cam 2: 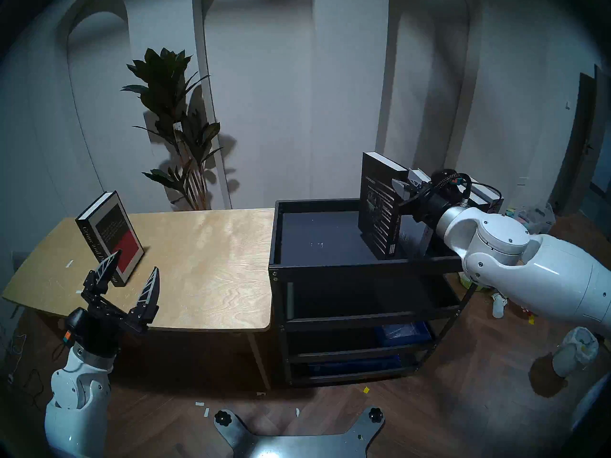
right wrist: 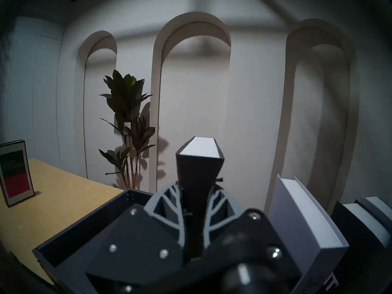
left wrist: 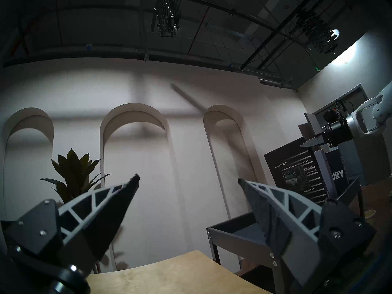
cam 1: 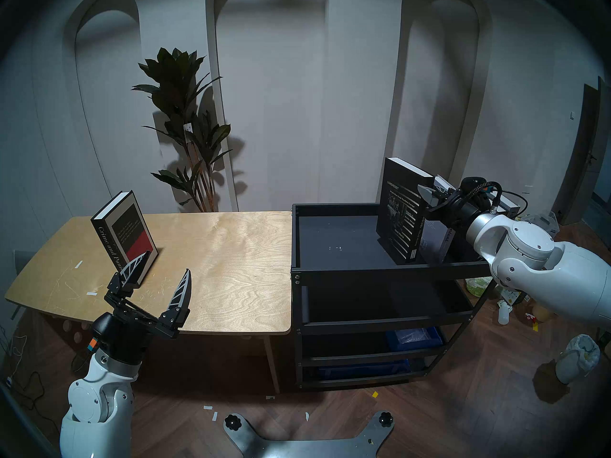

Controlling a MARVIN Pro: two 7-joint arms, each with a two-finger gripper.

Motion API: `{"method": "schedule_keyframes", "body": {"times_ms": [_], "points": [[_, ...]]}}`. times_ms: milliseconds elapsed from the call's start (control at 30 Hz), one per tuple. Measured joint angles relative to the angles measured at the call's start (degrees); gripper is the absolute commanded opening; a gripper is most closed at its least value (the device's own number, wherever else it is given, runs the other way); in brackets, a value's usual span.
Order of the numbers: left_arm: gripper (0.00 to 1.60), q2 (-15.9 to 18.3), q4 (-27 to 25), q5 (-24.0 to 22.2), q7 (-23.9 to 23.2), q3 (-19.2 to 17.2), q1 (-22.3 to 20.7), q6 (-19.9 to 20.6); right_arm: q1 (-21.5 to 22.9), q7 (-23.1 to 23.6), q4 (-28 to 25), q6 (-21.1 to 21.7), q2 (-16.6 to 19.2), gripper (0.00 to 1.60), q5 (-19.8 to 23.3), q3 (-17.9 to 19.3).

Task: Move the books from the display table onto the shelf, standing them upright with spines facing out and tallest at one end

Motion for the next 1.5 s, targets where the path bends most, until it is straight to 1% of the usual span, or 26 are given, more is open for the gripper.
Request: {"method": "schedule_keyframes", "body": {"times_ms": [233, 600, 900, 1133, 1167, 1200, 1233, 1267, 1367, 1433, 1467, 1500], "points": [[1.6, 0.02, 0.82, 0.01, -0.24, 1.02, -0.56, 0.01, 0.26, 1.19, 2.74, 0.16, -1.51, 0.0, -1.12, -0.21], [1.6, 0.04, 1.26, 0.31, 0.65, 0.77, -0.95, -0.03, 0.03, 1.8, 2.97, -0.05, -3.0, 0.0, -1.47, -1.08], [1.6, 0.35, 1.93, 0.95, 0.89, 0.78, -1.29, -0.05, -1.85, -0.66, 1.74, -2.09, -2.24, 0.0, -0.75, -2.11], [1.6, 0.78, 2.58, 1.29, 0.91, 1.4, -2.04, 0.16, -2.75, -1.6, 1.37, -3.28, -1.39, 0.0, -0.13, -2.3], [1.6, 0.8, 2.61, 1.3, 0.91, 1.45, -2.08, 0.18, -2.77, -1.63, 1.36, -3.3, -1.37, 0.62, -0.12, -2.31], [1.6, 0.86, 2.7, 1.34, 0.91, 1.6, -2.21, 0.26, -2.83, -1.72, 1.33, -3.37, -1.3, 1.01, -0.09, -2.32], [1.6, 0.92, 2.78, 1.38, 0.91, 1.72, -2.33, 0.34, -2.85, -1.8, 1.33, -3.4, -1.26, 1.16, -0.09, -2.33], [1.6, 1.01, 2.89, 1.42, 0.91, 1.9, -2.52, 0.46, -2.86, -1.92, 1.33, -3.42, -1.25, 1.14, -0.09, -2.35], [1.6, 1.17, 3.07, 1.47, 0.93, 2.1, -2.85, 0.7, -2.82, -2.12, 1.39, -3.41, -1.28, 1.19, -0.28, -2.39], [1.6, 1.28, 3.21, 1.48, 0.97, 2.2, -3.1, 0.85, -2.72, -2.24, 1.51, -3.33, -1.45, 1.13, -0.52, -2.39], [1.6, 1.33, 3.25, 1.48, 0.98, 2.22, -3.2, 0.91, -2.67, -2.29, 1.55, -3.3, -1.57, 1.04, -0.61, -2.39], [1.6, 1.39, 3.3, 1.47, 1.0, 2.24, -3.31, 0.97, -2.6, -2.33, 1.6, -3.26, -1.72, 1.04, -0.71, -2.39]]}}
